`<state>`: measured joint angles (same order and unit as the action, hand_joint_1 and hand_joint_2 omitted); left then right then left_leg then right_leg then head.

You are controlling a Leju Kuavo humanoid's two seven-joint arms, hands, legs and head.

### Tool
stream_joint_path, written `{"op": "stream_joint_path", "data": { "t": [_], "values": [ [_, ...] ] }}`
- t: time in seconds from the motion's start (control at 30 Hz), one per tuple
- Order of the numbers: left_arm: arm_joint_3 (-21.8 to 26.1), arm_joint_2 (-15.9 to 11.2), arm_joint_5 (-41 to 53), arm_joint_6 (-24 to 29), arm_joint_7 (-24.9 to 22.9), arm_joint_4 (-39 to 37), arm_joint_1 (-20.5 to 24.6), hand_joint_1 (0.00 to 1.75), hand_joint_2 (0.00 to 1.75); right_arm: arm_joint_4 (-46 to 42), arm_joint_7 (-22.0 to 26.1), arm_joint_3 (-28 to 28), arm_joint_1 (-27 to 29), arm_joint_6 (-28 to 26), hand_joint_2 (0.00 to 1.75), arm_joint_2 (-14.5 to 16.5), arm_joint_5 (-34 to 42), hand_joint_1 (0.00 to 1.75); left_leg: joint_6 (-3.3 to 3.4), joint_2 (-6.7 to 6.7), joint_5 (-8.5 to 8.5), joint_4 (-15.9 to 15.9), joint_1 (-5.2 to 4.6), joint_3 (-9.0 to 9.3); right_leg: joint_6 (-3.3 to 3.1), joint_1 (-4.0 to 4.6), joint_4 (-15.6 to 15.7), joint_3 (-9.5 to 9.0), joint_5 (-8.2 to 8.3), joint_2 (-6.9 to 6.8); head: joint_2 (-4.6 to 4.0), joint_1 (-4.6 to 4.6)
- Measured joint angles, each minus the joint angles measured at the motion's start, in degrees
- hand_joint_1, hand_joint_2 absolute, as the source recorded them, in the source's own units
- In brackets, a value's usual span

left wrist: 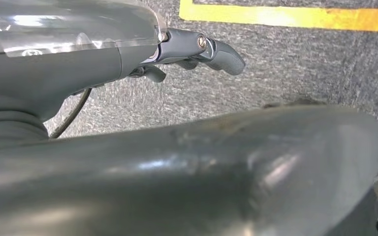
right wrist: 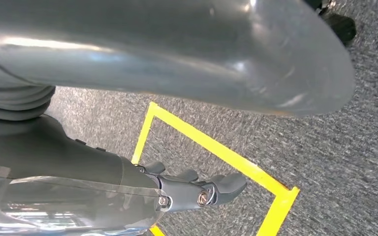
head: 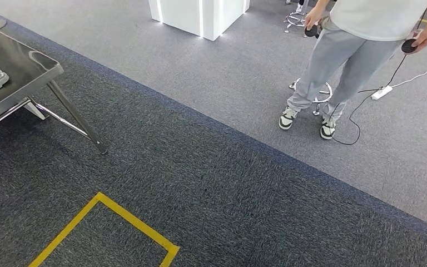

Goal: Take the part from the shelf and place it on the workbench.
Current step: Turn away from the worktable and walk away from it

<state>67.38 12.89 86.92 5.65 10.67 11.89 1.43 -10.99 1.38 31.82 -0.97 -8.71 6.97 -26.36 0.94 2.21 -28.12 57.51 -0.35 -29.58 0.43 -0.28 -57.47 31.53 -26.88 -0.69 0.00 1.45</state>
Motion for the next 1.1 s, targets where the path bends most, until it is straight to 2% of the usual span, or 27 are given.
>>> {"op": "stream_joint_path", "data": {
  "t": [0.07,0.17,0.2,0.23,0.27,0.33,0.4,0.5,0.57,0.6,0.67,0.7,0.73,0.77,0.83,0.9,0.97,1.03,1.1],
  "values": [
    [0.02,-0.01,-0.01,0.01,0.0,0.0,0.01,0.0,0.0,0.0,0.0,0.02,0.02,0.33,0.0,0.03,-0.05,0.0,-0.59,-0.56,-1.75,2.28,0.14,-0.86,-0.74,-0.2,0.36,-0.09,0.25,0.24,0.0,-0.06],
    [0.07,-0.01,-0.03,0.01,-0.03,0.0,-0.12,0.0,0.0,0.0,0.0,0.05,0.02,0.43,0.0,0.01,-0.13,0.0,-1.13,-1.54,-7.21,12.86,0.47,-5.69,-1.33,-0.1,0.44,0.05,0.37,0.66,0.0,-0.17],
    [0.08,-0.02,-0.04,0.01,-0.05,0.0,-0.16,0.0,0.0,0.0,0.0,0.06,0.03,0.4,0.0,-0.01,-0.17,0.0,-1.22,-1.61,-7.99,15.65,0.54,-7.0,-1.37,-0.05,0.39,0.1,0.38,0.9,0.0,-0.16],
    [0.09,-0.02,-0.04,0.01,-0.07,0.0,-0.18,0.0,0.0,0.0,-0.03,0.07,0.03,0.37,0.0,-0.03,-0.21,0.0,-1.24,-1.62,-7.6,16.4,0.57,-7.4,-1.39,-0.02,0.33,0.12,0.37,1.17,0.0,-0.16],
    [0.09,-0.02,-0.04,0.01,-0.09,0.0,-0.19,0.0,0.0,0.01,-0.05,0.07,0.03,0.33,0.0,-0.03,-0.25,0.0,-1.2,-1.64,-6.13,14.86,0.58,-6.7,-1.37,-0.01,0.25,0.1,0.37,1.45,0.0,-0.16],
    [0.1,-0.02,-0.04,0.01,-0.07,0.0,-0.17,0.0,0.0,0.02,-0.14,0.07,0.01,0.27,0.0,0.02,-0.34,0.0,-0.84,-2.12,-2.09,7.31,0.58,-3.22,-1.2,0.01,0.01,0.04,0.29,1.99,0.0,-0.16],
    [0.1,-0.02,-0.04,0.01,-0.02,0.0,-0.12,0.0,0.0,0.02,-0.21,0.07,-0.03,0.25,0.0,0.07,-0.44,0.0,-0.4,-2.84,-0.16,1.55,0.48,-0.75,-0.7,0.1,-0.34,0.21,0.18,2.42,0.0,-0.1],
    [0.11,-0.03,-0.04,0.01,0.0,0.0,-0.11,0.0,0.0,0.02,-0.43,0.08,0.05,0.14,0.0,0.07,-0.51,0.0,0.44,-2.86,0.06,0.31,0.32,-0.47,0.39,-0.05,-0.51,0.5,0.24,2.75,0.0,-0.08],
    [0.11,-0.02,-0.04,0.01,0.0,0.0,-0.09,0.0,0.0,0.03,-0.82,0.12,0.08,0.02,0.0,0.05,-0.64,0.0,1.24,-2.42,0.57,-0.25,0.4,-0.25,1.03,-0.17,-2.25,1.22,-1.05,2.29,0.0,0.0],
    [0.11,-0.02,-0.04,0.01,0.0,0.0,-0.09,0.0,0.0,0.03,-1.03,0.14,0.06,-0.02,0.0,0.05,-0.74,0.0,1.54,-2.16,0.79,-0.49,0.47,-0.18,1.31,-0.24,-4.64,2.3,-2.59,1.93,0.0,0.06],
    [0.12,-0.03,-0.04,0.01,-0.01,0.0,-0.17,0.0,0.0,0.04,-1.32,0.15,0.03,-0.08,0.0,0.07,-0.87,0.0,1.74,-1.69,0.86,-0.5,0.34,-0.34,1.79,-0.42,-11.71,5.64,-6.27,1.4,0.0,0.14],
    [0.13,-0.04,-0.04,0.01,-0.01,0.0,-0.21,0.0,0.0,0.04,-1.39,0.15,0.03,-0.08,0.0,0.08,-0.9,0.0,1.74,-1.45,0.86,-0.48,0.29,-0.4,1.98,-0.53,-14.69,7.07,-7.28,1.3,0.0,0.15],
    [0.13,-0.05,-0.04,0.0,-0.02,0.0,-0.22,0.0,0.0,0.05,-1.41,0.15,0.06,-0.08,0.0,0.09,-0.91,0.0,1.72,-1.24,0.83,-0.44,0.26,-0.43,2.11,-0.6,-15.99,7.69,-7.25,1.2,0.0,0.14],
    [0.13,-0.05,-0.04,-0.02,-0.02,0.0,-0.21,0.0,0.0,0.06,-1.44,0.16,0.09,-0.08,0.0,0.09,-0.92,0.0,1.68,-1.07,0.78,-0.4,0.26,-0.39,2.17,-0.65,-15.08,7.21,-6.13,1.05,0.0,0.14],
    [0.13,-0.03,-0.04,-0.04,-0.02,0.0,-0.19,0.0,0.0,0.07,-1.46,0.17,0.12,-0.07,0.0,0.07,-0.92,0.0,1.43,-0.77,0.59,-0.34,0.3,-0.17,2.02,-0.66,-7.96,3.58,-2.36,0.36,0.0,0.15],
    [0.13,-0.03,-0.04,-0.04,-0.02,0.0,-0.18,0.0,0.0,0.07,-1.46,0.18,0.06,0.05,0.0,0.05,-0.92,0.0,0.91,-0.49,0.3,-0.15,0.11,-0.05,1.39,-0.34,-1.73,0.55,-0.28,-0.34,0.0,0.11],
    [0.13,-0.03,-0.04,0.03,-0.01,0.0,-0.13,0.0,0.0,0.07,-1.47,0.19,0.03,0.33,0.0,0.05,-0.93,0.0,0.29,-0.17,0.12,-0.08,-0.04,-0.02,0.62,0.02,-0.4,0.12,-0.22,-0.28,0.0,0.06],
    [0.14,-0.03,-0.04,0.21,0.0,0.0,-0.07,0.0,0.0,0.07,-1.48,0.2,0.06,0.51,0.0,0.06,-1.01,0.0,-0.32,-0.06,-0.26,0.21,0.07,0.0,-0.1,-0.08,-0.16,0.13,-0.03,0.09,0.0,0.07],
    [0.17,-0.02,-0.04,0.37,0.0,0.0,-0.1,0.0,0.0,0.07,-1.53,0.2,0.05,0.54,0.0,0.08,-1.07,0.0,-0.87,-0.73,-2.55,3.5,0.23,-1.36,-0.85,-0.26,0.18,0.05,0.22,0.3,0.0,-0.02]
  ]
}}
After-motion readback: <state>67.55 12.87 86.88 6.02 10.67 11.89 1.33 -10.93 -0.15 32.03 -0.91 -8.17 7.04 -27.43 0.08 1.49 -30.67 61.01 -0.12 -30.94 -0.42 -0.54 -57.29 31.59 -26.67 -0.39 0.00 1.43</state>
